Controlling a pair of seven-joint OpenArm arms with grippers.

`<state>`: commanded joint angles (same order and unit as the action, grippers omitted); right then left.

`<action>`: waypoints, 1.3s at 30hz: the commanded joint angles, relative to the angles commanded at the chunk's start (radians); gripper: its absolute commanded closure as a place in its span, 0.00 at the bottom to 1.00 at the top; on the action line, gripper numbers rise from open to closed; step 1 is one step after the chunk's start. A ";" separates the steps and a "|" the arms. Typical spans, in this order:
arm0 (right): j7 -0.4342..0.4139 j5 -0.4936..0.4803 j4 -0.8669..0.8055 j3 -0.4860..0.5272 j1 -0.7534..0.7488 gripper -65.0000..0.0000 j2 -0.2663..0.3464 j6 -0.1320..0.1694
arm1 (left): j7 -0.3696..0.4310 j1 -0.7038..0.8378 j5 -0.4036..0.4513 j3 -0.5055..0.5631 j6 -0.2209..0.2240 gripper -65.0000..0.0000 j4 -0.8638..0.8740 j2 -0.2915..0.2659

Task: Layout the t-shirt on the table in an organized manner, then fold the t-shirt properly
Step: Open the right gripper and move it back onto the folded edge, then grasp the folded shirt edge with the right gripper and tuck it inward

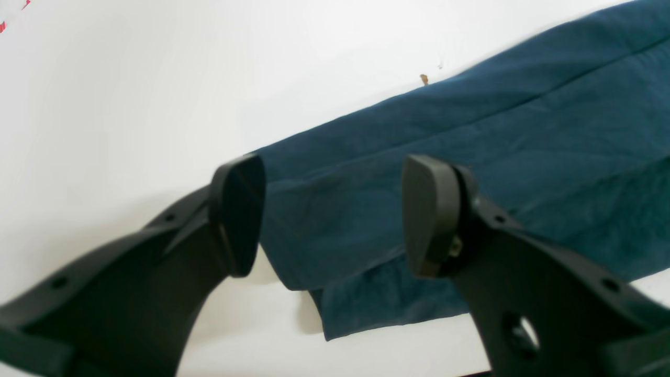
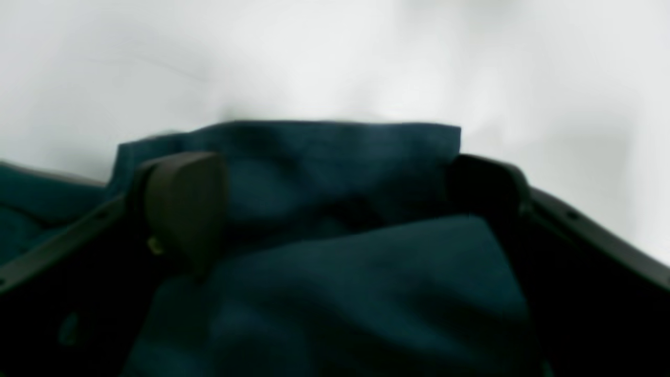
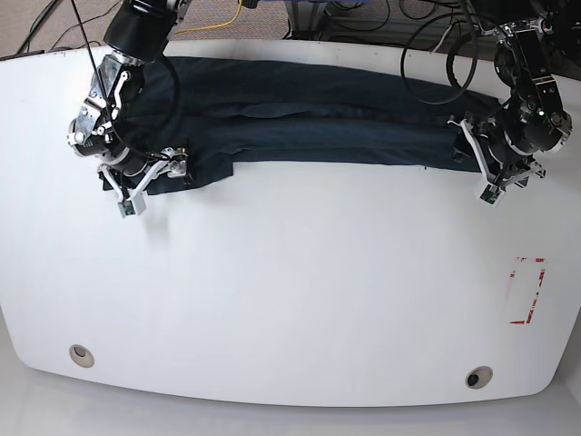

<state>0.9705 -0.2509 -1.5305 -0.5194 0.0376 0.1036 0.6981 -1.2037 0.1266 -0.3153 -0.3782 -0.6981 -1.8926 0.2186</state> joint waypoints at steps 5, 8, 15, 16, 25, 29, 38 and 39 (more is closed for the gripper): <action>0.000 0.000 0.000 0.002 0.000 0.00 -0.002 0.000 | 0.000 0.000 0.000 0.000 0.000 0.41 0.000 -0.002; 0.000 0.000 0.000 0.002 0.000 0.06 -0.003 0.000 | 0.000 0.000 0.000 0.000 0.000 0.41 0.000 -0.002; 0.000 0.000 0.000 0.002 0.002 0.49 -0.008 0.000 | 0.000 0.000 0.000 0.000 0.000 0.41 0.000 -0.002; 0.000 0.000 0.000 0.002 0.002 0.50 -0.008 0.000 | 0.000 0.000 0.000 0.002 0.000 0.41 0.000 -0.002; 0.000 0.011 -0.002 0.000 0.049 0.25 0.017 0.000 | 0.000 0.005 0.000 0.002 0.000 0.41 0.000 -0.003; 0.000 0.011 -0.002 0.003 0.061 0.10 0.044 0.000 | 0.000 0.005 0.000 0.002 0.000 0.41 0.000 -0.003; 0.006 0.011 -0.002 0.143 0.084 0.06 0.098 0.000 | 0.000 0.006 0.000 0.002 0.000 0.41 0.000 -0.003; 0.006 0.011 -0.002 0.161 0.084 0.06 0.104 0.000 | 0.000 0.006 0.000 0.002 0.000 0.41 0.000 -0.003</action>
<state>0.9766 -0.2401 -1.5321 -0.3583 0.1220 0.2079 0.6981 -1.2037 0.1327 -0.3153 -0.3767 -0.6981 -1.8926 0.2156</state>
